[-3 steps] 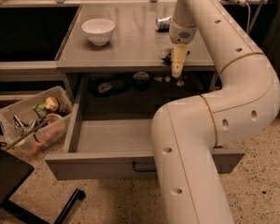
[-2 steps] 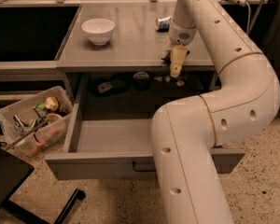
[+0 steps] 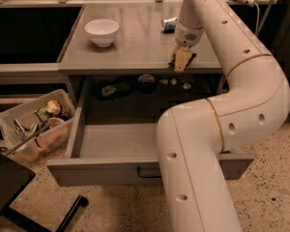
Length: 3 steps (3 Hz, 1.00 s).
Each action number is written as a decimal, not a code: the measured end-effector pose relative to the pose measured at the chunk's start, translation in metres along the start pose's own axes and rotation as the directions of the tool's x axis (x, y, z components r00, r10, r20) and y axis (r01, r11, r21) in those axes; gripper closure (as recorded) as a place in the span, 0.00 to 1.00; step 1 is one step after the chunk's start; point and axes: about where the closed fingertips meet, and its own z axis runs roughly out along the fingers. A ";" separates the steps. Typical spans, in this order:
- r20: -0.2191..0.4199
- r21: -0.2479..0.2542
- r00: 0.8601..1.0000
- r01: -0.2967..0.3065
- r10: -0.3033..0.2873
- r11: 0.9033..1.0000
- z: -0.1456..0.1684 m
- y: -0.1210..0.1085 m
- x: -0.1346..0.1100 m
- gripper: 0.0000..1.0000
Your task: Place rxbar chocolate into top drawer
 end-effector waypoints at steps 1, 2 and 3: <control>0.000 0.000 1.000 0.000 0.000 1.000 0.000 0.000 0.000 0.89; 0.000 0.000 1.000 0.000 0.000 1.000 0.000 0.000 0.000 1.00; 0.000 0.000 1.000 0.000 0.000 1.000 0.000 0.000 0.000 1.00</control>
Offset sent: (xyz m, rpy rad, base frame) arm -0.0443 -0.0001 0.0177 0.0609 -0.1271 -0.0450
